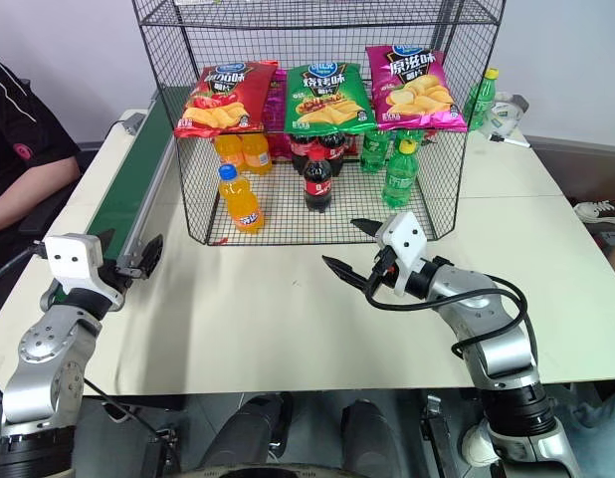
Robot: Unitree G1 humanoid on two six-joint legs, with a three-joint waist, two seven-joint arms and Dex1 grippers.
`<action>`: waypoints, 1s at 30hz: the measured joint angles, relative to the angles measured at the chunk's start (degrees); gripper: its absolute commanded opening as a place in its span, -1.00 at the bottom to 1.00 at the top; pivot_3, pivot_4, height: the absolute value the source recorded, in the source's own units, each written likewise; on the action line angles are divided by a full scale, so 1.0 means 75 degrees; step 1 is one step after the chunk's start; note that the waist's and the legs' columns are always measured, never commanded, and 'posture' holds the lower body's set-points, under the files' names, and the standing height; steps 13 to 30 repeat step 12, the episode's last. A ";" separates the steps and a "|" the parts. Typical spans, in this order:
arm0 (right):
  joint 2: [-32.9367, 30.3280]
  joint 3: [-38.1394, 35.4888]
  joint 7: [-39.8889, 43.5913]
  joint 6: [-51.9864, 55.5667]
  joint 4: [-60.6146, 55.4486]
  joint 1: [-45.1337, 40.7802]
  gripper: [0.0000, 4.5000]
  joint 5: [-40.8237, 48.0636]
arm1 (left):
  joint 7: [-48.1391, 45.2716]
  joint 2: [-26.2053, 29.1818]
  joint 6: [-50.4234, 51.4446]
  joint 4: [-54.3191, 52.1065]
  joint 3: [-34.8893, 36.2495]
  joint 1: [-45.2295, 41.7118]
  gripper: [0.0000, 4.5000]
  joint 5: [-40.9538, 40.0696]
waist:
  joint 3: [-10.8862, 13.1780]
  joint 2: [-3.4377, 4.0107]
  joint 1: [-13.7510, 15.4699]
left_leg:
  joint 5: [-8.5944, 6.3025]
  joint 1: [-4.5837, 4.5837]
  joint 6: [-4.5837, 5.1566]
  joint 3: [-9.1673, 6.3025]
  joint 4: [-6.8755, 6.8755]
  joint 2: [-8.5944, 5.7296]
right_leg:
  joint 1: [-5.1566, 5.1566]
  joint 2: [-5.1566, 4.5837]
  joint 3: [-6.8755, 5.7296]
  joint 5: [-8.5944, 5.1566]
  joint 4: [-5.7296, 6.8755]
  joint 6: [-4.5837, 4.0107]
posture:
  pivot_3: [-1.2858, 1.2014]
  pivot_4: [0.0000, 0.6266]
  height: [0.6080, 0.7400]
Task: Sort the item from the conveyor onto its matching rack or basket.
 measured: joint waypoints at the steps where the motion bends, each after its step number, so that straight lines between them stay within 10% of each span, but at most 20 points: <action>1: -0.0001 -0.0051 -0.0057 0.0014 -0.0011 0.0117 1.00 0.0014 | -0.0085 0.0050 0.0001 0.0000 -0.0001 0.0000 0.99 -0.0016 | 0.0000 0.0000 0.0011 | 0.0000 0.0000 0.0000 0.0000 0.0000 0.0000 | 0.0000 -0.0001 0.0000 -0.0001 0.0000 -0.0001 | 0.03 -0.52 1.00; 30: -0.0145 -0.0592 -0.0226 0.0164 -0.0300 0.0832 1.00 0.0072 | -0.0652 0.0297 0.0061 0.0005 0.0005 0.0013 0.99 -0.0078 | 0.0001 0.0004 -0.0006 | -0.0001 -0.0001 -0.0001 0.0003 -0.0006 0.0003 | 0.0002 -0.0002 0.0002 0.0000 -0.0001 -0.0003 | 0.03 -0.52 1.00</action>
